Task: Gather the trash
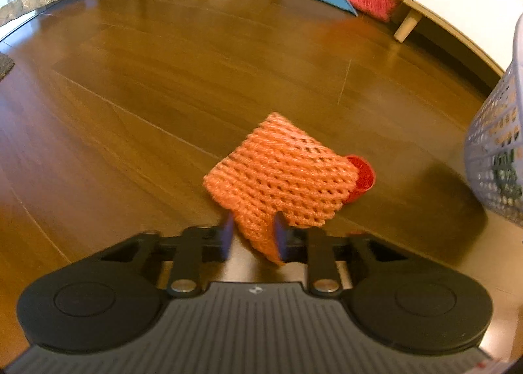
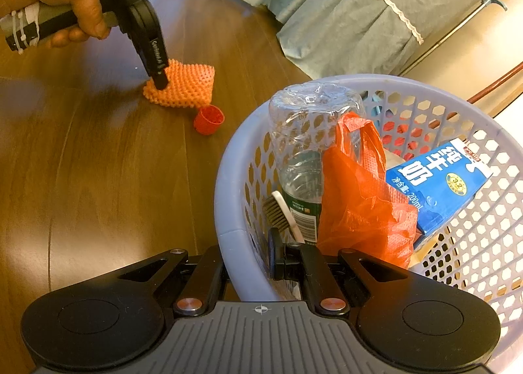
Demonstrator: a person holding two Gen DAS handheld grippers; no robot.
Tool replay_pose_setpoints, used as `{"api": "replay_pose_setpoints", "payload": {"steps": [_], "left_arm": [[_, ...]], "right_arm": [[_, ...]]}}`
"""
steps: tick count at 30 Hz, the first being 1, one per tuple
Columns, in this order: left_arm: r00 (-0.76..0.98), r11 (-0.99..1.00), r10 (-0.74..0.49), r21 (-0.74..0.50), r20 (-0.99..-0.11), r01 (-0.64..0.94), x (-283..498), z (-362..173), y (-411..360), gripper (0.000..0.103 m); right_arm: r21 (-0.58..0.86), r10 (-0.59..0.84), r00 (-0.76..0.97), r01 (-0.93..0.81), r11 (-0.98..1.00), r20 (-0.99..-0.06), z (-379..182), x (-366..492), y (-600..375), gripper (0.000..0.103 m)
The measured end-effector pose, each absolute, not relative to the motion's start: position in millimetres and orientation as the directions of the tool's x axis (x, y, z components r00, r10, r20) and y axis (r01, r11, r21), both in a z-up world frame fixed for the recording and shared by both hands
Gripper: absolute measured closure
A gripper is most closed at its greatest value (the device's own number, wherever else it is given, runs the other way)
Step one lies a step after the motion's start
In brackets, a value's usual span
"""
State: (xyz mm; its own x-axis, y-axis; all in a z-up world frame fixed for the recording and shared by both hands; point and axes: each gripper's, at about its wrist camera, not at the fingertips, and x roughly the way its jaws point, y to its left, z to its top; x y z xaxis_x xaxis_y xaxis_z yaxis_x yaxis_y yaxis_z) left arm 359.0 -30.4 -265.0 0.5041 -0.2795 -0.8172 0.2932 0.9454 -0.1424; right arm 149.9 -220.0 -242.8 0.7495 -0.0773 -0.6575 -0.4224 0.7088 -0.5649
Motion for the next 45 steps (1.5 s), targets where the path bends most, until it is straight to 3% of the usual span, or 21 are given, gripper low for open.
{"api": "replay_pose_setpoints", "payload": {"steps": [4,16,22,29,32,34,37,40,45], "left_arm": [[0.501,0.940,-0.265,-0.106,-0.824,0.323,356.5,-264.4,-27.5,0.097],[0.506,0.955,-0.117,0.043,-0.855,0.295,352.3,-257.0,20.4,0.098],[0.529,0.979,-0.081,0.032,-0.844,0.201,355.9,-248.1,47.4,0.098],[0.517,0.967,-0.091,0.049,-0.851,0.251,359.2,-249.5,37.8,0.097],[0.528,0.963,-0.096,0.056,-0.844,0.264,356.1,-249.9,29.9,0.085],[0.548,0.968,-0.109,0.035,-0.830,0.247,354.2,-247.2,30.8,0.065],[0.579,0.979,-0.139,-0.023,-0.803,0.204,348.7,-241.7,33.2,0.056],[0.570,0.979,-0.167,-0.064,-0.804,0.196,348.1,-245.6,28.4,0.050],[0.554,0.978,-0.146,-0.036,-0.819,0.204,353.4,-261.1,14.6,0.053]], "right_arm": [[-0.565,-0.080,0.749,-0.420,0.710,-0.658,-242.1,149.7,-218.9,0.099],[-0.565,-0.083,0.748,-0.419,0.711,-0.659,-241.7,148.9,-217.3,0.099],[-0.566,-0.083,0.748,-0.420,0.709,-0.659,-241.7,148.1,-218.5,0.099],[-0.566,-0.083,0.747,-0.420,0.709,-0.659,-242.5,146.7,-219.6,0.099],[-0.565,-0.083,0.747,-0.420,0.710,-0.659,-242.3,146.8,-219.5,0.099],[-0.564,-0.083,0.748,-0.418,0.712,-0.659,-242.2,146.4,-219.2,0.099],[-0.564,-0.082,0.748,-0.417,0.713,-0.658,-242.0,145.6,-218.9,0.099],[-0.564,-0.083,0.748,-0.417,0.713,-0.658,-241.9,145.7,-219.0,0.099],[-0.565,-0.082,0.749,-0.419,0.711,-0.658,-241.9,145.1,-220.2,0.099]]}}
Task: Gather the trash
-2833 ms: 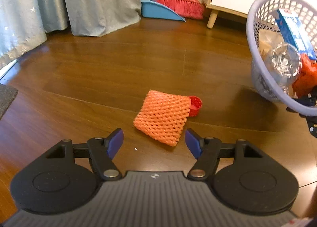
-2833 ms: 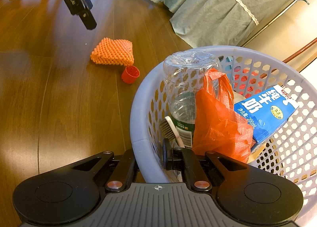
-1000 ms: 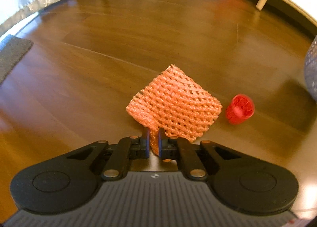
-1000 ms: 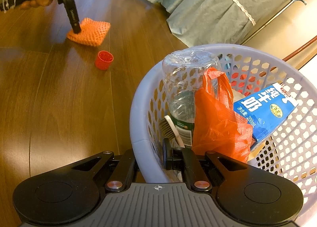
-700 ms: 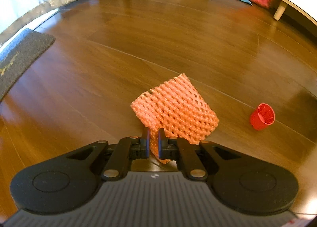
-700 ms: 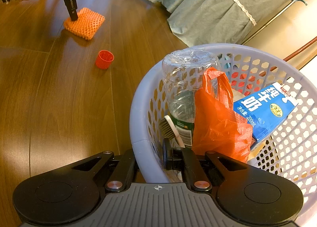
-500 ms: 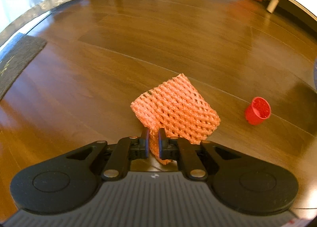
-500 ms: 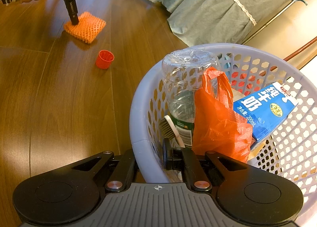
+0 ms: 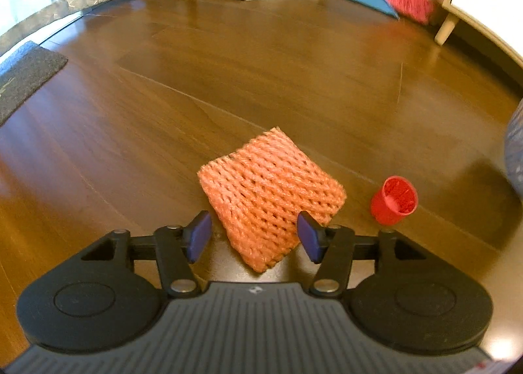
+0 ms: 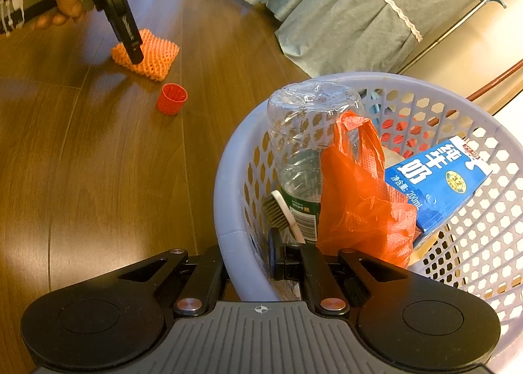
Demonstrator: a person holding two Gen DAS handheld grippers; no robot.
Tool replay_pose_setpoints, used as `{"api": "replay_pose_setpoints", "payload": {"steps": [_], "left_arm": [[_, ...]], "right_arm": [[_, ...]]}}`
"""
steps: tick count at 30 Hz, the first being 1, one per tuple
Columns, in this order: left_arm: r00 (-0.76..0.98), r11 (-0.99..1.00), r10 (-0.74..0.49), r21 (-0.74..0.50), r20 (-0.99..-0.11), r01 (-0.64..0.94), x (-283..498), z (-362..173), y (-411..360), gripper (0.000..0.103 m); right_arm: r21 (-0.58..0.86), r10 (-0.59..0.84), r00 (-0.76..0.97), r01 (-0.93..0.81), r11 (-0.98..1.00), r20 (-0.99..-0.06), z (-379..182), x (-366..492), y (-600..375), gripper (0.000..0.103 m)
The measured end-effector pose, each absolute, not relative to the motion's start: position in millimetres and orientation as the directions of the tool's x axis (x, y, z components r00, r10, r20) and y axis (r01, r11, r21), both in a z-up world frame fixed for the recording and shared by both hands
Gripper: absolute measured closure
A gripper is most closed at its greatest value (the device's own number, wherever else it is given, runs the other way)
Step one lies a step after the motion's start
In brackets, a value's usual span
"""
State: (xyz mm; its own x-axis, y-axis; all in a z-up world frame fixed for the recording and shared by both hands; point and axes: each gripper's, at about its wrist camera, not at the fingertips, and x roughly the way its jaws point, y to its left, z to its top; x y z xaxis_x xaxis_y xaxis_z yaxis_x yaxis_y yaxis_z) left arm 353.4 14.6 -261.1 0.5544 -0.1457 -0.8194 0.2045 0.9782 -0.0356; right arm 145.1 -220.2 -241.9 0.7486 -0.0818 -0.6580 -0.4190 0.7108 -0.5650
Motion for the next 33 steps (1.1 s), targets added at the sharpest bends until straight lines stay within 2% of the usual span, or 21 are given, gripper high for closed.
{"api": "replay_pose_setpoints", "payload": {"steps": [1,2,4,7,16,24,33], "left_arm": [[0.554,0.978,-0.152,-0.042,-0.819,0.205,353.1,-262.4,13.7,0.063],[0.553,0.977,-0.155,-0.044,-0.819,0.209,353.4,-262.4,12.8,0.066],[0.553,0.973,-0.167,-0.046,-0.816,0.227,351.5,-260.6,11.1,0.084],[0.546,0.969,-0.159,-0.025,-0.823,0.245,349.2,-259.5,11.4,0.094],[0.511,0.961,-0.130,0.018,-0.849,0.275,332.7,-255.7,27.2,0.097],[0.500,0.940,-0.155,0.028,-0.852,0.339,307.1,-239.4,36.9,0.097],[0.511,0.930,-0.230,-0.034,-0.828,0.365,274.5,-203.9,43.4,0.097]], "right_arm": [[-0.565,-0.082,0.748,-0.419,0.710,-0.659,-242.0,145.6,-219.4,0.099],[-0.566,-0.083,0.748,-0.420,0.710,-0.659,-242.1,145.4,-219.4,0.099],[-0.567,-0.084,0.747,-0.421,0.708,-0.659,-241.8,145.3,-219.0,0.099],[-0.565,-0.084,0.747,-0.419,0.711,-0.660,-241.1,145.1,-219.5,0.099],[-0.561,-0.086,0.743,-0.418,0.715,-0.663,-239.4,147.1,-217.8,0.099],[-0.557,-0.089,0.741,-0.415,0.720,-0.666,-237.8,147.8,-216.4,0.099],[-0.558,-0.092,0.739,-0.415,0.719,-0.667,-238.2,149.2,-215.0,0.099]]}}
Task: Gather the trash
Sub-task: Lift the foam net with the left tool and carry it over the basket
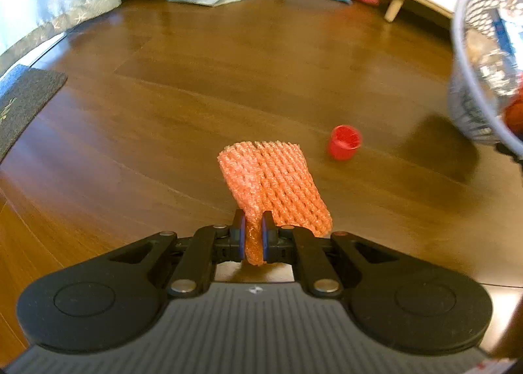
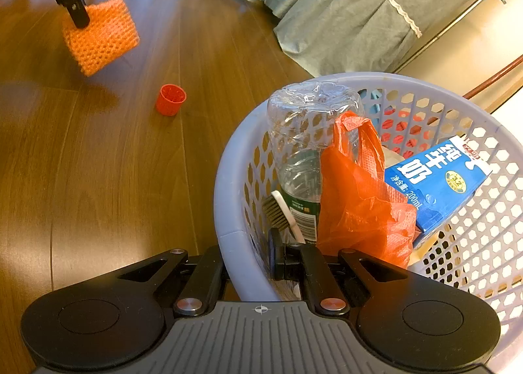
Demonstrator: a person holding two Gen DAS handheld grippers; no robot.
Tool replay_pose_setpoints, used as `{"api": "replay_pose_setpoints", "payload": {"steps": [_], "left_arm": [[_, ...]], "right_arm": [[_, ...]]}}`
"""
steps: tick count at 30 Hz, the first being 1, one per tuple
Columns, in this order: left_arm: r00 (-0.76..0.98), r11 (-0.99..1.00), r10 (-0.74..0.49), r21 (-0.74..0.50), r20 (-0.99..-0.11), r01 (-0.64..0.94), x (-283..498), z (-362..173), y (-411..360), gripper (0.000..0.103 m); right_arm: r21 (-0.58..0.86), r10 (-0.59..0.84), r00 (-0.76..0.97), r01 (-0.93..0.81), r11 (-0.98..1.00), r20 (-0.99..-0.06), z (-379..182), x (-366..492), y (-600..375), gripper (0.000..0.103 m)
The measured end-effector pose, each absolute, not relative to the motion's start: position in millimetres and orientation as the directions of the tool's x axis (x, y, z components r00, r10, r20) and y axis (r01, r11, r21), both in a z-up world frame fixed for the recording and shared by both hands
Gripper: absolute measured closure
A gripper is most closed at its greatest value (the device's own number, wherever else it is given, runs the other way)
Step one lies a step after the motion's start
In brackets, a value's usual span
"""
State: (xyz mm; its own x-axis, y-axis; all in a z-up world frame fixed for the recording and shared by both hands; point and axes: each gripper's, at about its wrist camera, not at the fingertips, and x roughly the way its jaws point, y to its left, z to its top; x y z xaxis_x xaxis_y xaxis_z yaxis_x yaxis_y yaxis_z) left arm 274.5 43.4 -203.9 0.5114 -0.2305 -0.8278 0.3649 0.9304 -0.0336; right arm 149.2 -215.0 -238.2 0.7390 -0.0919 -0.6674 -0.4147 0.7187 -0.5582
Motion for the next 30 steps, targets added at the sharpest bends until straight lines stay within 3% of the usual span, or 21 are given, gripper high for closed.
{"api": "replay_pose_setpoints", "payload": {"steps": [30], "left_arm": [[0.517,0.801,-0.484,-0.118,-0.706,0.588,259.4,-131.1,-47.9,0.097]], "right_arm": [[-0.559,-0.092,0.738,-0.416,0.718,-0.668,-238.4,148.2,-216.2,0.099]]}}
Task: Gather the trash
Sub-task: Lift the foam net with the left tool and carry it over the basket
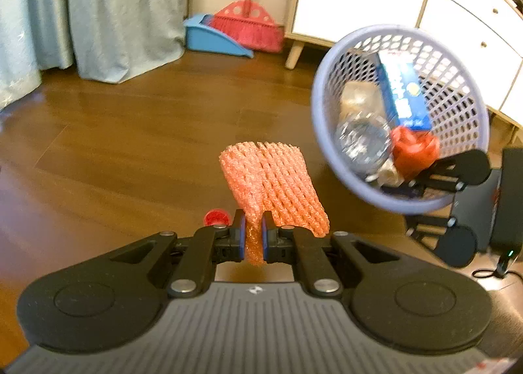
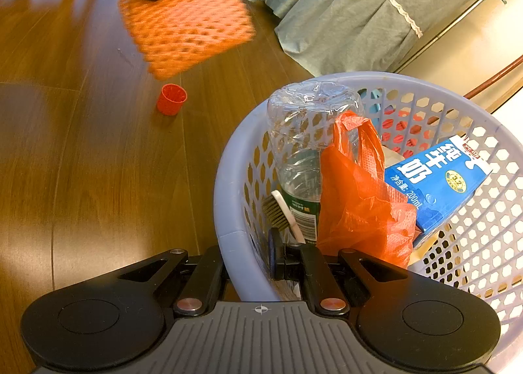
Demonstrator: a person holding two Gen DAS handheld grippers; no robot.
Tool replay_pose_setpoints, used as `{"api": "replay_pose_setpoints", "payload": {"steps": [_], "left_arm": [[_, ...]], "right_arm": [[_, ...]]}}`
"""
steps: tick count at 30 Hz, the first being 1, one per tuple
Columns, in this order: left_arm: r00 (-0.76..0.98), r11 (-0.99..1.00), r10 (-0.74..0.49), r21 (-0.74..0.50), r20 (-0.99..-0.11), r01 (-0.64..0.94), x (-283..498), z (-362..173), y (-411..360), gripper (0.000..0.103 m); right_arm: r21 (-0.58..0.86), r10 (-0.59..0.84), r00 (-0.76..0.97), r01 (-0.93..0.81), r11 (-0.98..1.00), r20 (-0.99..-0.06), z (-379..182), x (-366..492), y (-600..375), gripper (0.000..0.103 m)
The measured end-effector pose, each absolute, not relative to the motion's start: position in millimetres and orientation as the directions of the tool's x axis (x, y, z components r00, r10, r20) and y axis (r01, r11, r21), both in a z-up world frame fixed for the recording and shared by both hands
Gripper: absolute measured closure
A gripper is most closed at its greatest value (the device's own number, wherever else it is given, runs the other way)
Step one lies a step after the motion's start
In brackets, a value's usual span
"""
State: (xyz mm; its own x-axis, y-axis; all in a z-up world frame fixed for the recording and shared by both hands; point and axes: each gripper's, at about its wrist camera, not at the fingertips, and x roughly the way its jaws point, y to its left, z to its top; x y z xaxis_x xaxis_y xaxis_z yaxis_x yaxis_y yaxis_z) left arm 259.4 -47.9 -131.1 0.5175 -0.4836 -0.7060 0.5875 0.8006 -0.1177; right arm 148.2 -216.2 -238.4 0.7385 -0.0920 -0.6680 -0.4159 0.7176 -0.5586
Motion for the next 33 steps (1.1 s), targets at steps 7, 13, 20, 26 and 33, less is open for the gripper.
{"api": "replay_pose_setpoints", "payload": {"steps": [7,13,20,26,33], "left_arm": [[0.516,0.766,-0.549,-0.148,-0.658,0.626,264.6,-105.7,-67.2,0.097],[0.506,0.736,-0.590,-0.160,-0.630,0.658,266.1,-92.3,-92.3,0.097],[0.475,0.700,-0.620,-0.167,-0.625,0.694,267.4,-88.4,-116.4,0.097],[0.442,0.651,-0.671,-0.188,-0.596,0.735,257.9,-79.9,-149.1,0.097],[0.394,0.597,-0.694,-0.176,-0.602,0.782,251.0,-83.7,-182.2,0.097]], "right_arm": [[-0.560,-0.091,0.738,-0.418,0.716,-0.668,-239.0,147.5,-216.0,0.099],[-0.557,-0.090,0.739,-0.416,0.718,-0.668,-239.9,147.9,-216.5,0.099],[-0.554,-0.090,0.738,-0.414,0.723,-0.669,-239.5,145.9,-215.1,0.099],[-0.553,-0.085,0.741,-0.415,0.722,-0.667,-239.6,142.1,-214.3,0.099],[-0.554,-0.082,0.741,-0.418,0.720,-0.666,-240.4,136.9,-212.1,0.099]]}}
